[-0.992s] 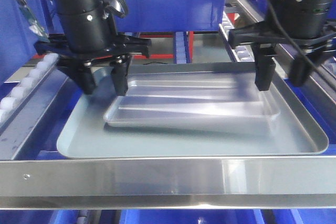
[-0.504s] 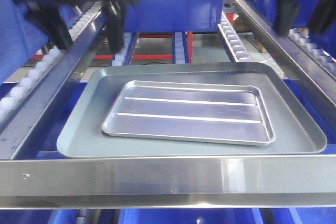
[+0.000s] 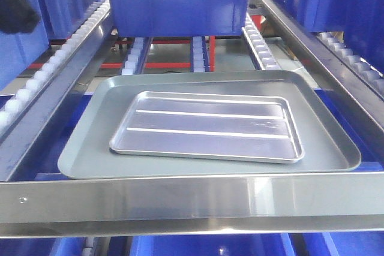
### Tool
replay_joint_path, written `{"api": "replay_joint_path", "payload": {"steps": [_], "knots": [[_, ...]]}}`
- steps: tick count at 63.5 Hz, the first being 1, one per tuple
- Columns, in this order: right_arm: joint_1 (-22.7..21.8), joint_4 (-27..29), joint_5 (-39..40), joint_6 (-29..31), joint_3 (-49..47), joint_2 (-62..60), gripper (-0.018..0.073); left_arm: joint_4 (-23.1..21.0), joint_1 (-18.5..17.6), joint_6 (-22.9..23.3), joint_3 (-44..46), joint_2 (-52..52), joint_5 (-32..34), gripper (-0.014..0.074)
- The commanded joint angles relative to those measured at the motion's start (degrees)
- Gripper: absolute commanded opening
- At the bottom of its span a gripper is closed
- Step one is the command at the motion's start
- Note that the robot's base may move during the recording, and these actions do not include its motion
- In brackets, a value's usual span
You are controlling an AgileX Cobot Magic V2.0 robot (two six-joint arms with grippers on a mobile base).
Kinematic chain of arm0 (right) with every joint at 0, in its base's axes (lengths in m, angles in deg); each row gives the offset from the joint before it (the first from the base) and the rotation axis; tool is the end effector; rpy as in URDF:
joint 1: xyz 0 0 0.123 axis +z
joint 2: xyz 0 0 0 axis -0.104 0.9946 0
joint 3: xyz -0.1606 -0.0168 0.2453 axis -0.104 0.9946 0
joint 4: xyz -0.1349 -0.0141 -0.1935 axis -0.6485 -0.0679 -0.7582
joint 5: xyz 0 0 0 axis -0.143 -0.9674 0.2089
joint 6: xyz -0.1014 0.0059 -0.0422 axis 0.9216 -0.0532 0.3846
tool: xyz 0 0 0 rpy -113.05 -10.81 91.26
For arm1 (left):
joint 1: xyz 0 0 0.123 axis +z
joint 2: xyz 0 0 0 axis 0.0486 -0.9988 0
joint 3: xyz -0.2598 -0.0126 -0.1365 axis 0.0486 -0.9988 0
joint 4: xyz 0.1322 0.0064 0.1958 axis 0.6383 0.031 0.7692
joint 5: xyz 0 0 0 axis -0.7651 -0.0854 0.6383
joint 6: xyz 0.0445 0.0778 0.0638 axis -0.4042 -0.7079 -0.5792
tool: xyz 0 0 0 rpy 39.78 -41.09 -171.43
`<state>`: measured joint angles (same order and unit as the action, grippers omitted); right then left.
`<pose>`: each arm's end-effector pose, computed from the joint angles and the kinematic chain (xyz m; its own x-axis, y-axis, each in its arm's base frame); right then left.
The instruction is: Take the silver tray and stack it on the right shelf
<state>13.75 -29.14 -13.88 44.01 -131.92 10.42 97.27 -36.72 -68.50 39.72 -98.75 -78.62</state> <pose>0.1844 0.0520 0.2949 -0.7650 -0.0311 -0.6432 -0.0886 0.9944 0.0572 0.1887 -0.1137 0.3127 -0.6552 0.2106 -0.7255 0.3765 0.9237 -0.0718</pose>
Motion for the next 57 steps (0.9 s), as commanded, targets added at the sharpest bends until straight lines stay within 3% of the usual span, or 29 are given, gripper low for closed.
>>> {"api": "replay_joint_path", "payload": {"steps": [1,14,24,35,57], "knots": [[-0.3,-1.6,6.4,1.2,2.7,-5.7,0.0057,1.3,-0.3,0.0,-3.6,6.5,7.2,-0.0101],[-0.1,-1.6,9.5,2.8,8.9,-19.4,0.0057,1.4,-0.4,-1.7,-10.8,21.1,8.4,-0.0101],[-0.1,-1.6,9.7,3.1,9.4,-31.5,0.0057,1.4,-2.2,-4.4,-11.3,34.7,5.8,-0.0101],[-0.1,-1.7,10.8,4.1,9.4,-42.9,0.0057,1.3,-3.1,-4.4,-11.3,47.0,2.4,-0.0101],[-0.1,-1.7,10.8,5.4,9.4,-47.5,0.0057,1.3,-3.1,-4.4,-11.3,52.8,0.8,-0.0101]]}}
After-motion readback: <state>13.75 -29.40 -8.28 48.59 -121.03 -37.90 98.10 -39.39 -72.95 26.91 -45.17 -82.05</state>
